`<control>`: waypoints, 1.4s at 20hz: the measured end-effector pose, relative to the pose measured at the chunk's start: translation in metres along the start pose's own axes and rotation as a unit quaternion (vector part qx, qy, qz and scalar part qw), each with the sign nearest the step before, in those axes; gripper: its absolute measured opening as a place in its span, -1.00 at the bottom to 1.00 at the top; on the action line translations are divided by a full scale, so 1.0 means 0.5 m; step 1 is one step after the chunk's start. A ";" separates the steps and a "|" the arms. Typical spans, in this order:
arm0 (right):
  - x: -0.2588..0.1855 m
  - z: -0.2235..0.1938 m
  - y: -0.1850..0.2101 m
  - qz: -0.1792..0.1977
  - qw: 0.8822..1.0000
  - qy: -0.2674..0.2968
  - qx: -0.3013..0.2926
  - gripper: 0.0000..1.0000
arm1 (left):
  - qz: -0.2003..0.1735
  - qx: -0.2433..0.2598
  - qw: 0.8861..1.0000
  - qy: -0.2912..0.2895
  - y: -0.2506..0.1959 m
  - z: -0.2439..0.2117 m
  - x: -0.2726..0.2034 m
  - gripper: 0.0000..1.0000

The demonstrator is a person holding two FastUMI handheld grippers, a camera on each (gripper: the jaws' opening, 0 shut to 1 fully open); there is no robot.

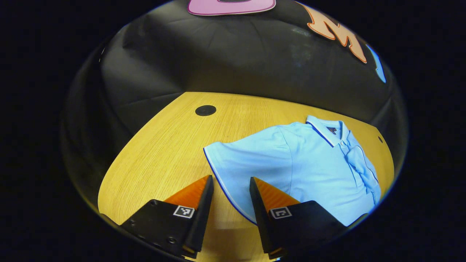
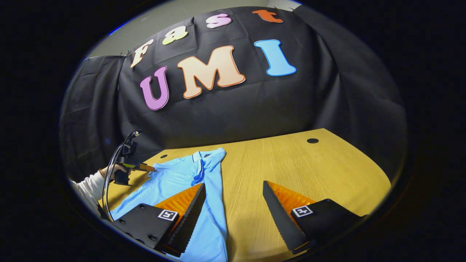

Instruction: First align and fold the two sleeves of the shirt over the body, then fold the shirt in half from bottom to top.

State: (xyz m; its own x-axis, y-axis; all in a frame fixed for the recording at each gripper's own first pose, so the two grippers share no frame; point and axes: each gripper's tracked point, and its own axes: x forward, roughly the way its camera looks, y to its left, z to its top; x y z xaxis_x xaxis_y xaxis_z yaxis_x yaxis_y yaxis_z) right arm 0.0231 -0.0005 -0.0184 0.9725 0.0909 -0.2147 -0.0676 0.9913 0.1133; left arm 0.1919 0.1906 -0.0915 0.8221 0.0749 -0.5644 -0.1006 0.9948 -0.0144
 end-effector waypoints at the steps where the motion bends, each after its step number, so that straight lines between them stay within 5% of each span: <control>1: -0.001 -0.002 0.000 0.000 1.000 0.000 -0.002 0.96 | -0.005 -0.001 1.000 -0.001 -0.007 0.001 0.002 0.19; 5: -0.005 -0.014 0.004 0.005 1.000 0.003 -0.001 0.96 | -0.013 0.005 1.000 0.003 -0.028 0.003 0.004 -0.74; 8: -0.007 -0.024 0.006 0.009 1.000 0.007 0.006 0.95 | -0.025 -0.002 1.000 -0.002 -0.041 0.012 0.003 -0.99; 16: -0.016 -0.040 0.017 0.016 1.000 0.014 0.006 0.96 | -0.061 0.022 0.997 -0.052 -0.131 0.107 -0.058 -1.00; 28: -0.041 -0.071 -0.020 -0.007 1.000 0.019 0.011 0.96 | -0.213 0.139 0.963 -0.084 -0.568 0.137 -0.139 -1.00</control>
State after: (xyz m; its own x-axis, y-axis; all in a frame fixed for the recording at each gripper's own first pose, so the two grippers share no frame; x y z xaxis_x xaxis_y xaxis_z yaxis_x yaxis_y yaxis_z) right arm -0.0039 -0.0091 -0.0497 0.9642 0.0816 -0.2524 -0.0493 0.9900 0.1318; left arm 0.2020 -0.0925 0.0083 0.8368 -0.3575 -0.4147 0.4012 0.9158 0.0201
